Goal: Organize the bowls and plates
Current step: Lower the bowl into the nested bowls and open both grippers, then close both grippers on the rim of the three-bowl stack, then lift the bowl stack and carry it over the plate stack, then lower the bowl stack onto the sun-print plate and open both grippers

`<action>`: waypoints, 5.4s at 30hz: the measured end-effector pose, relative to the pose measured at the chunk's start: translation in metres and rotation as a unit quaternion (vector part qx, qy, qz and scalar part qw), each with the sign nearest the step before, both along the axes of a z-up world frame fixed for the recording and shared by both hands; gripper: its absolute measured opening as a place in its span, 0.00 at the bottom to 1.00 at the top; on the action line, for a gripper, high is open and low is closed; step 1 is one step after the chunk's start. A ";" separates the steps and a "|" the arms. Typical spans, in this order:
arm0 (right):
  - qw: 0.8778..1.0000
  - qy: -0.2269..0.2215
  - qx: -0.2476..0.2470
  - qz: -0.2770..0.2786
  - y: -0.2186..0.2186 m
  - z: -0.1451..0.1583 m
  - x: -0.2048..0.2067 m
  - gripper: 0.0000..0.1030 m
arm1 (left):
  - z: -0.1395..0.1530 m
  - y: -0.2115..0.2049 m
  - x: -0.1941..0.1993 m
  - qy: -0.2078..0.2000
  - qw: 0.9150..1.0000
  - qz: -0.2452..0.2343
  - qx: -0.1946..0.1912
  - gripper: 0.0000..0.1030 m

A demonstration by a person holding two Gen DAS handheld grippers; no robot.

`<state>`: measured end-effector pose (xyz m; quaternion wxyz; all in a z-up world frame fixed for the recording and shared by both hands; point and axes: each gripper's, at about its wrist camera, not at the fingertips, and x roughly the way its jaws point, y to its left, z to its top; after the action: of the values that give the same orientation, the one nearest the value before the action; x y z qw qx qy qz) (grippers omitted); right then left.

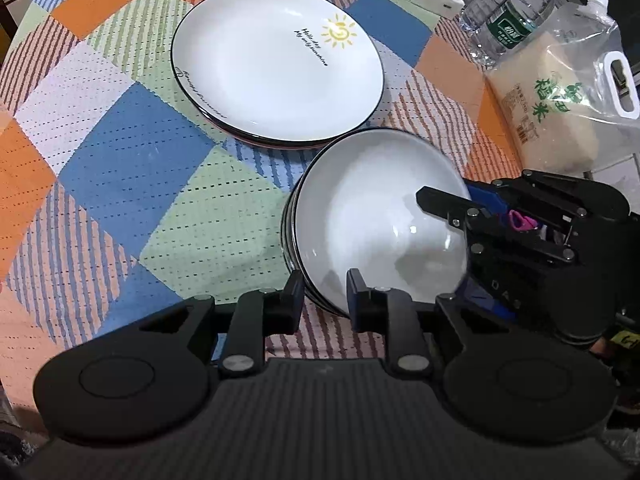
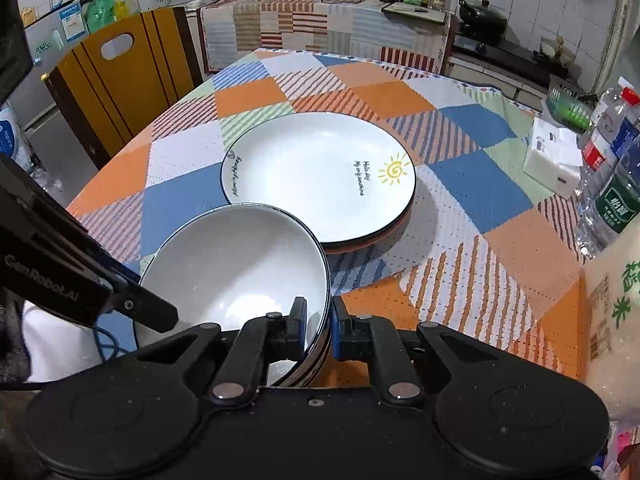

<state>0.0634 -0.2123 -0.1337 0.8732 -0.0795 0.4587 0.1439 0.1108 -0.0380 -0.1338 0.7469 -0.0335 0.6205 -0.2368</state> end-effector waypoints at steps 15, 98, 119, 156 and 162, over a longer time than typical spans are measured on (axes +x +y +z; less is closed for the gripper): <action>0.999 0.000 0.047 0.013 -0.015 0.024 -0.011 0.22 | 0.010 0.007 -0.009 -0.010 1.000 -0.008 -0.017 0.22; 0.971 -0.116 0.114 0.174 0.000 -0.014 -0.010 0.94 | 0.044 0.031 0.046 -0.043 0.991 0.036 -0.122 0.43; 0.978 -0.103 0.095 0.156 0.005 -0.030 0.108 0.94 | 0.019 0.023 0.160 -0.079 0.988 0.077 -0.105 0.45; 0.993 -0.042 0.091 0.065 0.010 -0.062 0.101 0.94 | -0.019 0.024 0.136 -0.118 0.981 0.119 -0.095 0.54; 0.995 -0.046 0.071 0.055 0.015 -0.051 0.089 0.94 | 0.000 0.033 0.119 -0.146 0.977 0.138 -0.075 0.62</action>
<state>0.1524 -0.1978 -0.1850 0.8875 -0.0492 0.4018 0.2202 0.2295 -0.0048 -0.1338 0.8502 -0.1402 0.4747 -0.1796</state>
